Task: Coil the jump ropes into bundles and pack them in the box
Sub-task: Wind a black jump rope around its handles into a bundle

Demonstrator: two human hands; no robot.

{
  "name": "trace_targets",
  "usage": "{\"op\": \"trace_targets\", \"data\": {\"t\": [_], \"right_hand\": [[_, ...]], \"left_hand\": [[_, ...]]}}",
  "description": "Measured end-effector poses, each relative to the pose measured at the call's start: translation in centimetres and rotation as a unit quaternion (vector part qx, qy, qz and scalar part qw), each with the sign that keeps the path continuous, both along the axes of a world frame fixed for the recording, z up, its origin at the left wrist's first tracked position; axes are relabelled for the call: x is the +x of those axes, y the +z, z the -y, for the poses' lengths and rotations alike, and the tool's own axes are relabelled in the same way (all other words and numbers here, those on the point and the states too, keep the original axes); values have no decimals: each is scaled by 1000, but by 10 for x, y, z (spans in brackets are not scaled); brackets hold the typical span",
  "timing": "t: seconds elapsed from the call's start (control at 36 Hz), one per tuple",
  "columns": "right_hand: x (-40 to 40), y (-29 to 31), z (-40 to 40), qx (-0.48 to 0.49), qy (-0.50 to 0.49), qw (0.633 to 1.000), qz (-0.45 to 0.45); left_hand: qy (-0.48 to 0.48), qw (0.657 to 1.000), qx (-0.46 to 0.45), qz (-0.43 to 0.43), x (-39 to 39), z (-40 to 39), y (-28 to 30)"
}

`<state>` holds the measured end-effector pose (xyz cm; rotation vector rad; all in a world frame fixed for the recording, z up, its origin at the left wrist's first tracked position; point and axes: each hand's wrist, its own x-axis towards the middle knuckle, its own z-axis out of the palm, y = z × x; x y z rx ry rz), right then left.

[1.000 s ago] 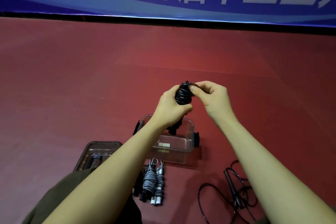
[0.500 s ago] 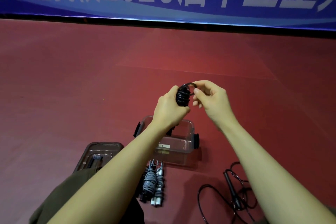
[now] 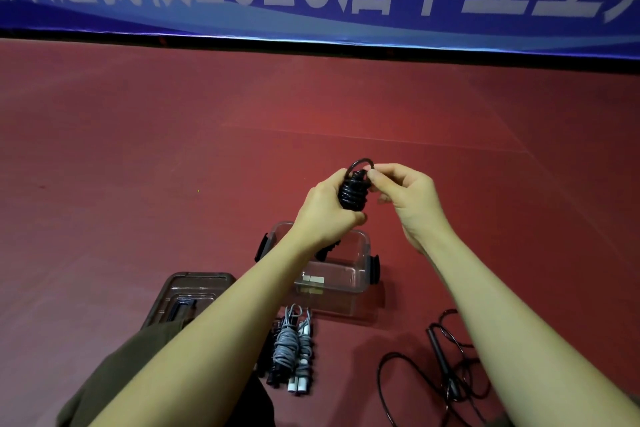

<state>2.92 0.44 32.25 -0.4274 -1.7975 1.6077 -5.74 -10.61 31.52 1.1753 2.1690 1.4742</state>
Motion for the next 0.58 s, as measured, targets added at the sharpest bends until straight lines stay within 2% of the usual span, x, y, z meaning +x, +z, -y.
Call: {"op": "trace_targets", "data": {"t": [0.22,0.42,0.5,0.58], "right_hand": [[1,1,-2,-35,10,998,42],[0,1,0,-40,5,999,14],[1,1,-3,-45,7,999,23],[2,2,-3,-54,24,998,21]], "left_hand": [[-23,999,-10,33,5,2,6],[-37,999,1,30,5,2,2],[-71,993,34,92,6,2,3],[-61,978,78,183,9,0,4]]}}
